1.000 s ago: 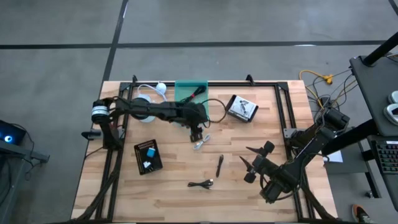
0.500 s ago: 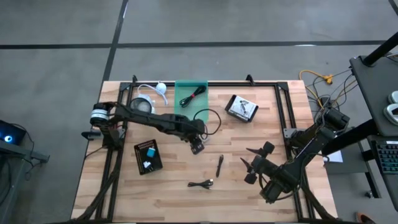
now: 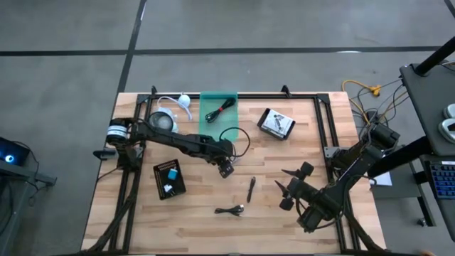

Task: Pick and place items into bin
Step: Put the white charger cable into the green bin

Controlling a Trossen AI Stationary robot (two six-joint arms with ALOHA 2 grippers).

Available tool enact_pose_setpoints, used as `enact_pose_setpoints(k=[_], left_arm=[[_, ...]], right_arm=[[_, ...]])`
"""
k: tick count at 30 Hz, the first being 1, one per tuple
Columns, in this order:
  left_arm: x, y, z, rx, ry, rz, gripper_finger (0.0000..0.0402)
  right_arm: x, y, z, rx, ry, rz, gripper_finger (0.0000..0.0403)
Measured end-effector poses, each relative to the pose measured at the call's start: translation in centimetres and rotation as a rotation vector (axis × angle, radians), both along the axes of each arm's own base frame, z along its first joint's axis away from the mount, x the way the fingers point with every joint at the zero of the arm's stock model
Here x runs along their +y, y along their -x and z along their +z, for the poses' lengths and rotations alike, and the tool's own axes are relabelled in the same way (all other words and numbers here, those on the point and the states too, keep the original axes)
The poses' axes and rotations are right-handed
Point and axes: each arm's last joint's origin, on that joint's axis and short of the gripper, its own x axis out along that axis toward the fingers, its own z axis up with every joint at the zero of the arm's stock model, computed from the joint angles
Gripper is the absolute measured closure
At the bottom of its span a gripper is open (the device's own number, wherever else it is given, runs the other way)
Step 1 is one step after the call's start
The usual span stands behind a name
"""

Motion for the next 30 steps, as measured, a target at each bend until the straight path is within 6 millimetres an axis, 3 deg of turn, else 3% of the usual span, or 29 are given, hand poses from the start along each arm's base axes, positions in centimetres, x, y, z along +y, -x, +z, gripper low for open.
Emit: enact_pose_setpoints(k=[7, 13, 18, 23, 30], left_arm=[[-0.9, -0.8, -2.6, 0.06, 0.022, 0.002, 0.0207], [-0.9, -1.2, -3.5, 0.069, 0.017, 0.023, 0.021], [-0.8, -1.2, -3.8, 0.08, 0.005, 0.022, 0.0266], [-0.9, -1.3, -3.1, 0.078, -0.035, -0.079, 0.0374], [-0.8, -1.7, 0.9, -0.038, -0.112, -0.184, 0.0377]], right_arm=[[0.0, 0.1, -0.2, 0.02, -0.006, 0.002, 0.0184], [0.0, 0.1, -0.2, 0.036, 0.005, 0.01, 0.0184], [0.0, 0.1, -0.2, 0.035, 0.005, 0.01, 0.0184], [-0.1, 0.1, -0.2, 0.036, 0.005, 0.01, 0.0184], [-0.1, 0.1, -0.2, 0.036, 0.007, 0.009, 0.0184]])
